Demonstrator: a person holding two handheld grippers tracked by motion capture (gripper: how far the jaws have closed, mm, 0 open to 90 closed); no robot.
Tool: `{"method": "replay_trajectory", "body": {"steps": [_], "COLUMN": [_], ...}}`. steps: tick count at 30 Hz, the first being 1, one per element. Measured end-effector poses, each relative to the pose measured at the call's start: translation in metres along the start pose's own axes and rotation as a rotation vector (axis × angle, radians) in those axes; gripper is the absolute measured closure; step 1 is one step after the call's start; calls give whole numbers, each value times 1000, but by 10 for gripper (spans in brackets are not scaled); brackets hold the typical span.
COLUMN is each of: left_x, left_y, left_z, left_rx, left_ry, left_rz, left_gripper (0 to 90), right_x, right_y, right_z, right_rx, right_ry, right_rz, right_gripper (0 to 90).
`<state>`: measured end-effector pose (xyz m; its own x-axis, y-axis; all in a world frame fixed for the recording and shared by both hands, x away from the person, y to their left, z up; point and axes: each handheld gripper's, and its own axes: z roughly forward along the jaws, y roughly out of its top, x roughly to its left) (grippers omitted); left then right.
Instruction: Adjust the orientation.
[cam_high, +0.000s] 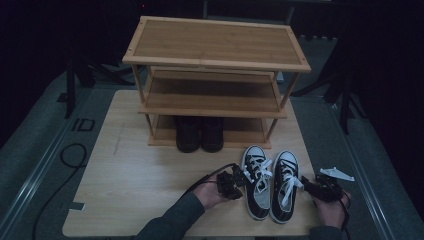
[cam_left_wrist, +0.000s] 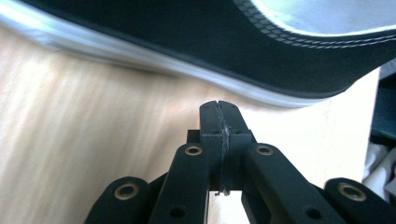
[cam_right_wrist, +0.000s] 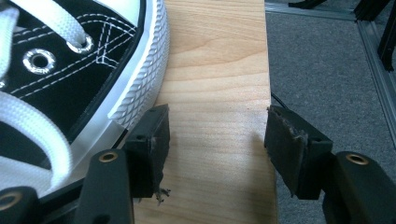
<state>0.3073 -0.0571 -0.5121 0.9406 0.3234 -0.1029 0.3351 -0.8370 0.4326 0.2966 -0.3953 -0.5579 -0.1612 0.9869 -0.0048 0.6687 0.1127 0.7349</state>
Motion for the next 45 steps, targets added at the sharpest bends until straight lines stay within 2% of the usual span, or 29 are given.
{"method": "replay_trajectory", "body": {"steps": [10,18,25,31,36,39,41,45], "left_x": [22,43,57,64,69,74,77,81], "left_y": [-20,-37,-53,-69,-83,-92,-97,-104], "left_z": [-27,-43,-53,-57,-60,-63,-66,-69], "left_rx": [-71,-110,-129,-128,-110,-101,-90,-89], "left_ry": [45,99,131,158,173,191,196,216], "left_rz": [-83,-166,-214,-249,-264,-277,-276,-299], "left_gripper": [893,881,867,860,852,851,849,848], "right_x": [3,6,8,9,12,14,16,19], "right_y": [2,3,5,8,9,10,12,13], "right_z": [-2,-3,-4,-7,-9,-9,-10,-10], "right_rx": [12,14,18,17,19,29,41,57], "right_ry": [-1,6,9,32,56,67,68,89], "right_rz": [-24,-32,-48,-49,-61,-77,-111,-133], "right_gripper": [473,475,509,587,646,747,874,898]}}
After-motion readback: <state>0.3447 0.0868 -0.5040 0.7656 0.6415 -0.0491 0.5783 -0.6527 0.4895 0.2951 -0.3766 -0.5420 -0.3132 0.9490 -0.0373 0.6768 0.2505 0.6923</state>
